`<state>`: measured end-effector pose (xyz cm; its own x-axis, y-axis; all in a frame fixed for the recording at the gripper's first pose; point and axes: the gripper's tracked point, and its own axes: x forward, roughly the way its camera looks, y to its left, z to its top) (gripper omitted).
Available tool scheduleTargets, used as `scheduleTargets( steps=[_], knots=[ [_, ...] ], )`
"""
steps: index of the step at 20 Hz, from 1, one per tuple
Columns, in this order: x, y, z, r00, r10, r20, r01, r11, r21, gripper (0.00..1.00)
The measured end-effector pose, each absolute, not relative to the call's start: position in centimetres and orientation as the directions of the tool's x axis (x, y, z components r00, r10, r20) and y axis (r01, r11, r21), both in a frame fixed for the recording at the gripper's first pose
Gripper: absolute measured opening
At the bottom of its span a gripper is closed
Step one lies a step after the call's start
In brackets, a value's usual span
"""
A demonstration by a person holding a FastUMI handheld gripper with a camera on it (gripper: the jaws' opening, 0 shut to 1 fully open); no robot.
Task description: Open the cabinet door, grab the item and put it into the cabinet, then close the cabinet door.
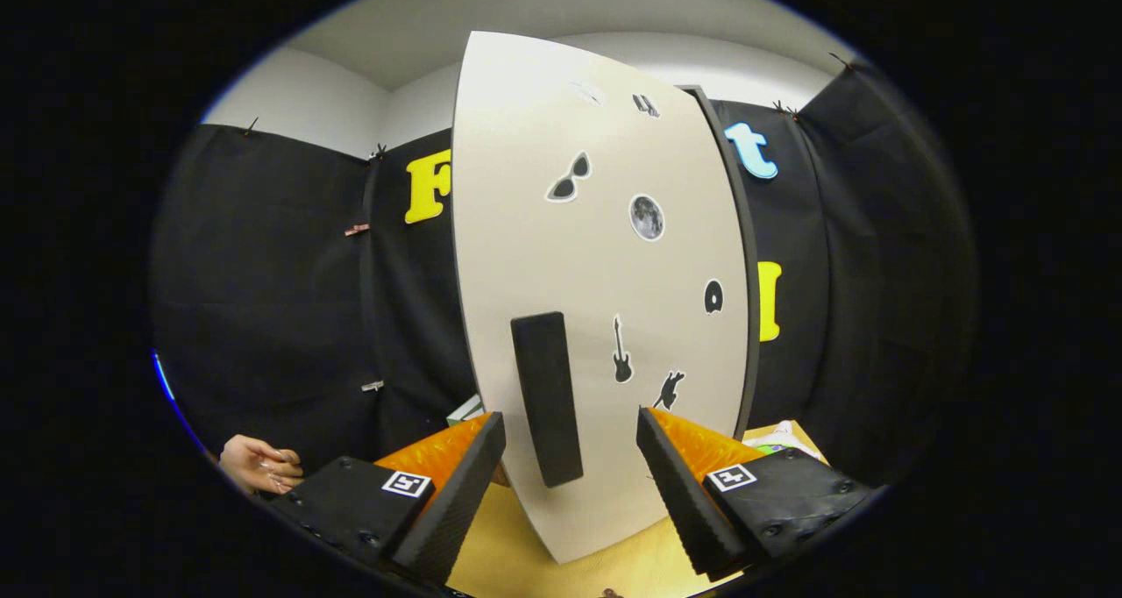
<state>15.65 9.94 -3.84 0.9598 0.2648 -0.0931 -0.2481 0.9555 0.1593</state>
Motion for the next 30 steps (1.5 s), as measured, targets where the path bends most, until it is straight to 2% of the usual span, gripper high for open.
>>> scheduleTargets(
  steps=[3,7,30],
  knots=[
    [15.5,9.4,-3.0,0.970,0.235,-0.057,-0.224,0.963,0.151,0.98],
    [15.5,7.3,-3.0,0.989,0.137,-0.053,-0.131,0.987,0.094,0.98],
    [16.9,4.5,-4.9,0.973,0.186,-0.138,-0.174,0.980,0.091,0.98]
  ],
)
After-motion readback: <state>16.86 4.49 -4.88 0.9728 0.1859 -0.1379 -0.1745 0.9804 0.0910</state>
